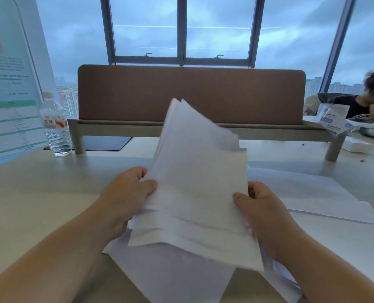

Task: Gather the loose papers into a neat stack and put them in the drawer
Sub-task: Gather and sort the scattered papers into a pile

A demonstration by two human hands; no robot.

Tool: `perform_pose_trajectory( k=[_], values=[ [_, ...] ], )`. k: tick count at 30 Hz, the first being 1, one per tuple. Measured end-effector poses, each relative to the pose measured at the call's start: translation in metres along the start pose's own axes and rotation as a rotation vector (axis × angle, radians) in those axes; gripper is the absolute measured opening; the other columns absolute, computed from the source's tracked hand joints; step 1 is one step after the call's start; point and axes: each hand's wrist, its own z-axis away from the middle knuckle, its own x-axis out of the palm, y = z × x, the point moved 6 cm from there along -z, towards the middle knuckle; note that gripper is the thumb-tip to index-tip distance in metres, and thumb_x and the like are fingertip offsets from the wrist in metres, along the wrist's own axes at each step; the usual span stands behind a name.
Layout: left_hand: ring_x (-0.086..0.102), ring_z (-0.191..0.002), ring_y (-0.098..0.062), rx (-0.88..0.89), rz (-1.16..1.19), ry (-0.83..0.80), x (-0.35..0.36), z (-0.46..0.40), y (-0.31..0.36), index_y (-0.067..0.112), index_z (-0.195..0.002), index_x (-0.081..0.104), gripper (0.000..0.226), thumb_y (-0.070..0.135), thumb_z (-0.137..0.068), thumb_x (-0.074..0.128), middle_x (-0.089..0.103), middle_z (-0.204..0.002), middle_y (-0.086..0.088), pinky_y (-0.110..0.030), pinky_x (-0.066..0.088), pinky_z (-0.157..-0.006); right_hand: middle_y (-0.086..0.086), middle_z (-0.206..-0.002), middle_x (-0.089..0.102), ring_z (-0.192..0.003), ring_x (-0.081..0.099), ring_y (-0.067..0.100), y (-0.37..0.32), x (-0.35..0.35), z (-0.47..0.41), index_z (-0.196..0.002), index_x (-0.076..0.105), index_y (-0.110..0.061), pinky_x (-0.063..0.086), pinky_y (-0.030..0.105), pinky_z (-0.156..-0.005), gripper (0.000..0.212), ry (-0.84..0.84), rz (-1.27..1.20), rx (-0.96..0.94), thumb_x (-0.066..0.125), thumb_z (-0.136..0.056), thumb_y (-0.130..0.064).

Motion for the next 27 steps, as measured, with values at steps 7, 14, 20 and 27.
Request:
perform_pose_trajectory(
  k=[7, 14, 20, 27],
  values=[
    [0.075, -0.073, -0.03, -0.028, 0.274, -0.056, 0.007, 0.014, 0.006, 0.008, -0.103, 0.072, 0.014, 0.01, -0.104, 0.058, 0.081, -0.097, -0.02, -0.043, 0.061, -0.073, 0.016, -0.091, 0.08, -0.072, 0.077, 0.031, 0.012, 0.0, -0.006, -0.109, 0.072, -0.009, 0.063, 0.039, -0.062, 0.016, -0.091, -0.377, 0.134, 0.059, -0.1, -0.007],
    [0.065, -0.084, -0.034, -0.276, 0.512, -0.147, 0.022, 0.013, 0.01, 0.004, -0.12, 0.07, 0.055, 0.051, -0.107, 0.044, 0.072, -0.103, -0.016, -0.043, 0.053, -0.079, 0.003, -0.071, 0.066, -0.062, 0.061, 0.022, 0.0, -0.026, -0.016, -0.096, 0.065, -0.002, 0.046, 0.022, -0.045, 0.012, 0.078, -0.315, 0.088, 0.055, -0.102, -0.001],
    [0.06, -0.1, -0.039, -0.44, 0.603, -0.226, 0.026, 0.015, 0.002, 0.008, -0.128, 0.058, 0.044, 0.044, -0.107, 0.048, 0.056, -0.12, -0.022, -0.054, 0.059, -0.088, 0.005, -0.08, 0.063, -0.068, 0.058, 0.02, 0.01, -0.029, -0.015, -0.111, 0.063, -0.008, 0.041, 0.029, -0.052, 0.011, 0.173, -0.403, 0.163, 0.054, -0.105, -0.011],
    [0.059, -0.074, -0.025, -0.418, 0.599, -0.258, 0.04, 0.018, -0.01, 0.0, -0.134, 0.061, 0.04, 0.007, -0.095, 0.067, 0.054, -0.11, -0.02, -0.039, 0.064, -0.064, 0.013, -0.084, 0.071, -0.071, 0.067, 0.03, 0.016, -0.025, -0.011, -0.097, 0.067, -0.01, 0.052, 0.032, -0.06, 0.014, 0.178, -0.424, 0.205, 0.055, -0.102, -0.008]
  ],
)
